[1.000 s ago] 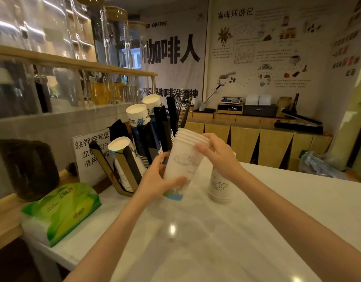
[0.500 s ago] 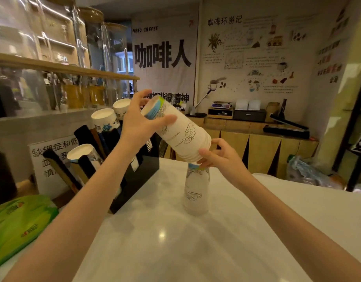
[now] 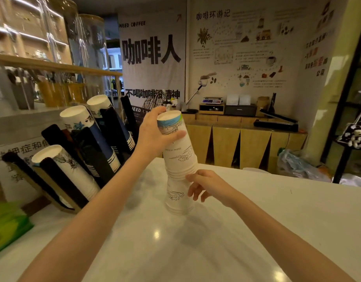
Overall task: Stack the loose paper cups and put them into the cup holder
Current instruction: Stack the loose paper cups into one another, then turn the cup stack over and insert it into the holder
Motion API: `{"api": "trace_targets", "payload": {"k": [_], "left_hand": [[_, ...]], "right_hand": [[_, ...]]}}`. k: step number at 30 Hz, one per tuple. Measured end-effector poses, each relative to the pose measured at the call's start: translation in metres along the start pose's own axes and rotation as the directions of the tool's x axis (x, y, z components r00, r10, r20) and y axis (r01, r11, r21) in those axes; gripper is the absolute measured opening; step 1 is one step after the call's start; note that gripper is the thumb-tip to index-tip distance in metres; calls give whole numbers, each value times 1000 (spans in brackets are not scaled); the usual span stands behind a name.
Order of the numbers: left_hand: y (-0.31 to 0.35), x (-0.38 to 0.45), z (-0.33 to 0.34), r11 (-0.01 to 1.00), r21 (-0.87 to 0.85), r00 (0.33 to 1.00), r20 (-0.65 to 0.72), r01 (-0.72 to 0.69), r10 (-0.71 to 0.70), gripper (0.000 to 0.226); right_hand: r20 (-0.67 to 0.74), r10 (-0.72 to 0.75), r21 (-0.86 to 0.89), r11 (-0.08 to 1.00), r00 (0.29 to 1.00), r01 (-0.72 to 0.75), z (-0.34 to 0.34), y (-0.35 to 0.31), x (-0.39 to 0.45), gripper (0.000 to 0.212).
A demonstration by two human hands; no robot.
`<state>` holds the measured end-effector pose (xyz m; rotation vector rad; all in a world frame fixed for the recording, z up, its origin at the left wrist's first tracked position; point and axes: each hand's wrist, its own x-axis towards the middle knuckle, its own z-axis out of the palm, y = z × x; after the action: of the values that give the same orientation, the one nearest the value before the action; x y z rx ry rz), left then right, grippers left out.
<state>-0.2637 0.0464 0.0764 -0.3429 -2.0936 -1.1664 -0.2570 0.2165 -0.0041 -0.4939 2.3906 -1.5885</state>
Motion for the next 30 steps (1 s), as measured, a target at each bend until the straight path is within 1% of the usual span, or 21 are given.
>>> {"api": "trace_targets", "payload": {"k": [3,6,9,11,14,16,18,19,21,23,25,27,30], "left_hand": [[-14,-8,10,998,3,997,37,62,-62,73],[-26,-20,19,993,31,989,91,117,-120,78],[-36,-31,27,984,76,970,174,159,-171,83],[-39,-39,34,981,76,959,207,180,-192,82],[-36,-52,44,981,20,963,187,192,-193,77],[-35,-57,46,972,-32,961,163,232,-224,82],[-39,-64,47,941,-92,935,179,325,-305,92],[-43,-69,47,923,-104,915,208,371,-344,93],[-55,-82,48,892,-89,867,296,443,-401,89],[-67,-98,47,861,-56,810,375,506,-451,84],[-75,-113,47,831,-57,772,410,553,-486,86],[-81,-123,48,829,-63,768,421,556,-483,94],[-82,-132,54,866,-34,801,399,499,-446,96]], "right_hand": [[82,100,-26,995,992,-98,1,13,2,34],[135,177,-146,977,975,-158,-2,23,4,34],[113,208,-309,937,972,-165,-5,29,6,26],[82,196,-354,922,977,-155,-6,30,7,24],[2,157,-374,916,988,-144,-7,29,10,26],[-66,128,-348,926,990,-143,-8,28,11,41],[-92,96,-323,939,991,-121,-7,29,13,61],[-85,82,-308,945,993,-105,-5,30,14,70],[-59,71,-247,965,996,-83,-2,33,17,81],[-26,65,-190,979,998,-69,2,36,20,83],[-1,44,-173,984,999,-44,6,41,23,82],[5,35,-118,992,999,-35,9,46,25,79],[-25,12,-34,999,1000,-13,9,47,25,76]]}}
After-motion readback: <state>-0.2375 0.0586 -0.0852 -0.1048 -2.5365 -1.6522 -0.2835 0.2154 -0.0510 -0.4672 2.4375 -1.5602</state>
